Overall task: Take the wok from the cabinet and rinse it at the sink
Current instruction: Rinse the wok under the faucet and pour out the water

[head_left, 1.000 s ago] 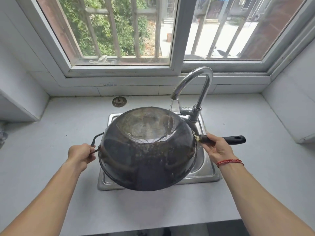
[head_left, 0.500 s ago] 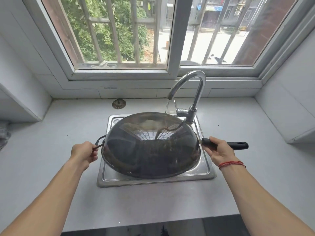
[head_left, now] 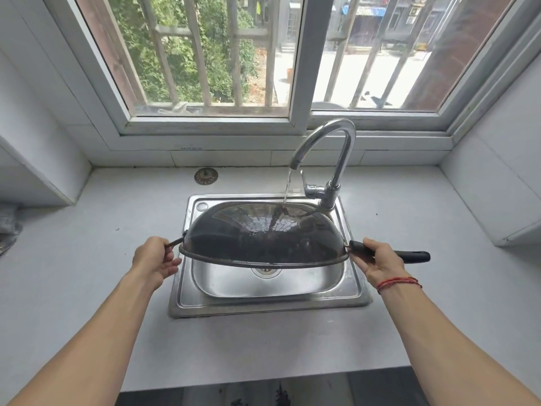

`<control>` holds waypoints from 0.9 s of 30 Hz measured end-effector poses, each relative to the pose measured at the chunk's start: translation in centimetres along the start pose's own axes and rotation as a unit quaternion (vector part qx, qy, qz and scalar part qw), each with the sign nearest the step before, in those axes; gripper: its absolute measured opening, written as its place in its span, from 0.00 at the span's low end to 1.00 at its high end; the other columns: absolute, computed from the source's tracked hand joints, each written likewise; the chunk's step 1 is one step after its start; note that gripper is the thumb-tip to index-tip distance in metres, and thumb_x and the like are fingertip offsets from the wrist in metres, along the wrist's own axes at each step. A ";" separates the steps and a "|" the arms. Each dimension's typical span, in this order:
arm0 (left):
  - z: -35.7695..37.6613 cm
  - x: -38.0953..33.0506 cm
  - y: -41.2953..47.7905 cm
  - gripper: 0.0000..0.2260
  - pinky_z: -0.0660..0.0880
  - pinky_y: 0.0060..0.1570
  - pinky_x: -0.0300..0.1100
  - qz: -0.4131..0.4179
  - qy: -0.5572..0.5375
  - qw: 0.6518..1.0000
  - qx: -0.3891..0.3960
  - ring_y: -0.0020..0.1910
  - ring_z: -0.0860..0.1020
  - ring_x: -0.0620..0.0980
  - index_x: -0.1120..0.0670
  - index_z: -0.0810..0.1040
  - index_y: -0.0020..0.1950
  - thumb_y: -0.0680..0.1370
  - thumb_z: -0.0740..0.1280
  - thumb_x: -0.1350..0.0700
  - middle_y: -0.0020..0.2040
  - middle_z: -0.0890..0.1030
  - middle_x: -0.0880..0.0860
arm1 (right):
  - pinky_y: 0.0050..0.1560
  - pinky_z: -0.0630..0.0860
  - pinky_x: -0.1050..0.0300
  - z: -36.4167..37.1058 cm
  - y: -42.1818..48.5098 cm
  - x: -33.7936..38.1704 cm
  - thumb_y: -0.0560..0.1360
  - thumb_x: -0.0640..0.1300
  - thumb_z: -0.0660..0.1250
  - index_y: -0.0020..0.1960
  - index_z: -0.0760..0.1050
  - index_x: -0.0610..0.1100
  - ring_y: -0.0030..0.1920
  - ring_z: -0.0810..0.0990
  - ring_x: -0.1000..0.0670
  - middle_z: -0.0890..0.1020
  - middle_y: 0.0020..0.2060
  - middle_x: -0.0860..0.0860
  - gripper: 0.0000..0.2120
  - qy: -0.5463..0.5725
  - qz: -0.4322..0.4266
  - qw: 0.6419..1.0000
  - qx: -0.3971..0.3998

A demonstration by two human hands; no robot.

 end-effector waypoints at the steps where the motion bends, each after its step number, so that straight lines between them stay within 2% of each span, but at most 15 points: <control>1: 0.3 0.1 -0.1 0.09 0.72 0.34 0.47 -0.004 -0.011 1.000 0.004 0.32 0.75 0.56 0.58 0.69 0.37 0.77 0.56 0.60 0.34 0.71 0.57 | 0.31 0.82 0.46 0.0 0.0 0.1 0.73 0.31 0.70 0.49 0.72 0.35 0.50 0.83 0.40 0.81 0.48 0.37 0.08 -0.001 0.000 1.000 -0.004; 3: 0.9 0.1 -0.4 0.09 0.75 0.37 0.49 -0.011 -0.041 0.999 0.010 0.34 0.75 0.58 0.58 0.67 0.38 0.77 0.55 0.60 0.37 0.71 0.58 | 0.34 0.83 0.44 0.1 -0.1 0.2 0.73 0.31 0.70 0.49 0.72 0.35 0.50 0.83 0.39 0.81 0.48 0.37 0.09 -0.003 -0.004 1.000 -0.009; 7: 1.7 0.1 -0.7 0.09 0.76 0.51 0.54 -0.013 -0.094 0.996 0.006 0.39 0.75 0.59 0.59 0.67 0.41 0.79 0.54 0.61 0.43 0.70 0.58 | 0.38 0.82 0.41 0.1 0.0 0.7 0.72 0.31 0.70 0.48 0.71 0.35 0.49 0.83 0.40 0.81 0.46 0.37 0.08 -0.011 -0.011 1.000 -0.022; 11: 2.1 0.3 -0.4 0.08 0.78 0.51 0.55 -0.019 -0.122 0.992 -0.003 0.42 0.74 0.59 0.59 0.67 0.41 0.79 0.53 0.61 0.44 0.68 0.57 | 0.37 0.82 0.41 0.2 0.3 0.7 0.73 0.31 0.70 0.46 0.71 0.35 0.47 0.83 0.41 0.81 0.45 0.37 0.07 -0.014 -0.010 1.000 -0.027; 14: 1.9 0.3 0.0 0.06 0.76 0.58 0.57 -0.023 -0.141 0.989 -0.022 0.45 0.73 0.59 0.59 0.68 0.43 0.79 0.55 0.61 0.48 0.68 0.60 | 0.32 0.83 0.44 0.4 0.5 0.7 0.74 0.31 0.68 0.44 0.71 0.35 0.41 0.82 0.42 0.80 0.41 0.38 0.06 -0.004 -0.013 1.000 -0.027; 16: 2.0 0.3 0.3 0.05 0.76 0.59 0.57 -0.027 -0.153 0.987 -0.031 0.48 0.73 0.61 0.59 0.69 0.43 0.78 0.57 0.61 0.51 0.69 0.61 | 0.32 0.83 0.45 0.7 0.7 0.7 0.74 0.31 0.68 0.44 0.71 0.35 0.40 0.82 0.42 0.80 0.39 0.38 0.06 -0.003 -0.015 1.000 -0.027; 18: 2.1 0.1 0.6 0.04 0.76 0.57 0.54 -0.025 -0.163 0.985 -0.042 0.48 0.72 0.61 0.58 0.69 0.42 0.77 0.57 0.61 0.49 0.69 0.60 | 0.35 0.83 0.45 0.9 1.1 0.7 0.74 0.31 0.68 0.44 0.71 0.35 0.40 0.82 0.43 0.80 0.39 0.38 0.06 -0.007 -0.014 0.999 -0.029; 21: 2.6 -0.5 0.8 0.05 0.74 0.50 0.50 -0.007 -0.173 0.983 -0.054 0.40 0.69 0.56 0.56 0.68 0.41 0.77 0.57 0.62 0.39 0.64 0.55 | 0.36 0.83 0.45 1.3 1.8 0.7 0.75 0.32 0.68 0.44 0.71 0.35 0.42 0.83 0.42 0.81 0.40 0.38 0.05 -0.015 -0.008 0.999 -0.027; 23: 3.1 -0.8 1.0 0.05 0.73 0.42 0.46 -0.002 -0.171 0.984 -0.051 0.37 0.69 0.54 0.56 0.68 0.40 0.76 0.59 0.61 0.39 0.66 0.54 | 0.34 0.83 0.46 1.6 2.3 0.7 0.75 0.32 0.67 0.45 0.71 0.35 0.43 0.83 0.41 0.81 0.41 0.37 0.05 -0.020 -0.003 0.999 -0.027; 27: 3.6 -0.9 1.3 0.05 0.66 0.34 0.44 0.012 -0.166 0.984 -0.065 0.34 0.69 0.53 0.57 0.69 0.40 0.76 0.59 0.60 0.43 0.73 0.54 | 0.33 0.83 0.44 2.4 3.4 0.5 0.75 0.31 0.67 0.45 0.71 0.34 0.45 0.82 0.39 0.81 0.41 0.37 0.04 -0.020 0.004 1.000 -0.023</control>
Point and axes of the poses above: each hand's wrist, its own y-axis towards the middle knuckle, its own z-axis out of the palm, x = y × z, the point moved 9 cm from there along y, towards the middle knuckle
